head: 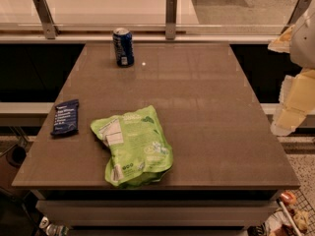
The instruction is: Move green rice chip bag near pepsi can
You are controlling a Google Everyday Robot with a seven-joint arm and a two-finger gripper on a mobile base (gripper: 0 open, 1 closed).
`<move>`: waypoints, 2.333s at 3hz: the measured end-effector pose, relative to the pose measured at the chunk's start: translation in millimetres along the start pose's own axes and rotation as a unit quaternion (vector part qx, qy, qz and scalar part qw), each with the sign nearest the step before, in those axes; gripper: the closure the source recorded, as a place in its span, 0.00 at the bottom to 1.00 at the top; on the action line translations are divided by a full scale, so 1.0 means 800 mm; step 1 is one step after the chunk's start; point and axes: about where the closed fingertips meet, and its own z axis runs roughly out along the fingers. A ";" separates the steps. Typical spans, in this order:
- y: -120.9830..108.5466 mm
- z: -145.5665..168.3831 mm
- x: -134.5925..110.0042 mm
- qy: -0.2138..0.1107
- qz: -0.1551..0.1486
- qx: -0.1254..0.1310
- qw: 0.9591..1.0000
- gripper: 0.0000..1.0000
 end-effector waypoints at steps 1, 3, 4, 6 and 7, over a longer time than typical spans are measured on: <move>0.000 0.000 -0.001 -0.001 -0.001 0.001 1.000 0.00; 0.008 0.078 -0.063 0.037 -0.026 -0.017 0.999 0.00; 0.023 0.117 -0.100 0.045 -0.037 -0.029 0.998 0.00; 0.100 0.151 -0.176 0.074 -0.064 -0.048 0.994 0.00; 0.140 0.162 -0.213 0.081 -0.073 -0.060 0.992 0.00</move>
Offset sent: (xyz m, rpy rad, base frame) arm 0.0297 0.0598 -0.0583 -0.0799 0.0624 0.0424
